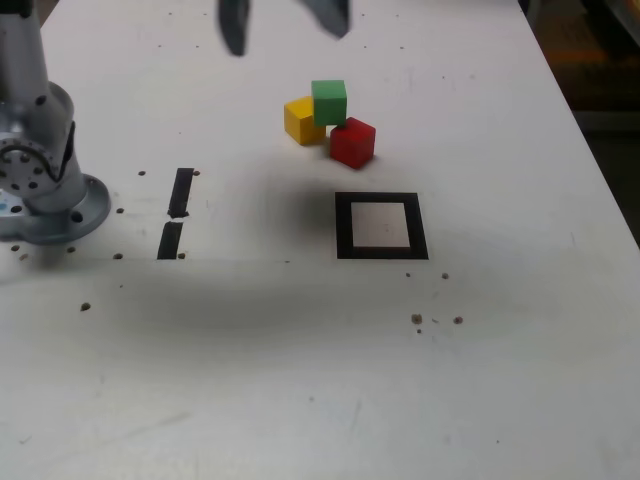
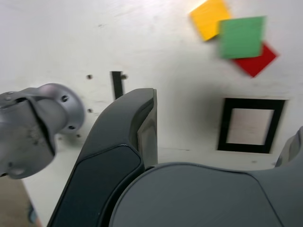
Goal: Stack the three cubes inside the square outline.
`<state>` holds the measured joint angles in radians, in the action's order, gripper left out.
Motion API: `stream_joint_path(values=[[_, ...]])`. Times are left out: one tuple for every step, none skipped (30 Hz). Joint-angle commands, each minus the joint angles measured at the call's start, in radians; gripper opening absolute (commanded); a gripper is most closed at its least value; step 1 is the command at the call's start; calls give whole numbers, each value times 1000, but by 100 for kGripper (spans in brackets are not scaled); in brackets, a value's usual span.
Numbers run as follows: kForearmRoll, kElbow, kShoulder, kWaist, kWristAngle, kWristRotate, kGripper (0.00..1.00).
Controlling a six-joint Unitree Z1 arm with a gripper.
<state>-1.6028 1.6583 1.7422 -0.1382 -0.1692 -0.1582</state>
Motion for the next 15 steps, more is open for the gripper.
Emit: stream_joint_path(values=[[4, 51, 37, -18, 9, -15, 98], [15, 49, 53, -30, 14, -26, 98], [28, 45, 67, -44, 20, -38, 98], [42, 37, 79, -60, 25, -50, 98], [56, 27, 88, -76, 28, -60, 98], [71, 14, 95, -93, 30, -71, 99], [87, -2, 101, -109, 32, -80, 99], [102, -19, 107, -125, 34, -87, 99], [115, -37, 113, -138, 36, -92, 99], [128, -53, 119, -150, 36, -96, 99], [142, -71, 128, -160, 36, -101, 99], [153, -81, 136, -165, 36, -103, 98], [164, -90, 144, -168, 36, -104, 98], [177, -97, 153, -170, 35, -104, 98], [192, -102, 162, -170, 34, -105, 97]])
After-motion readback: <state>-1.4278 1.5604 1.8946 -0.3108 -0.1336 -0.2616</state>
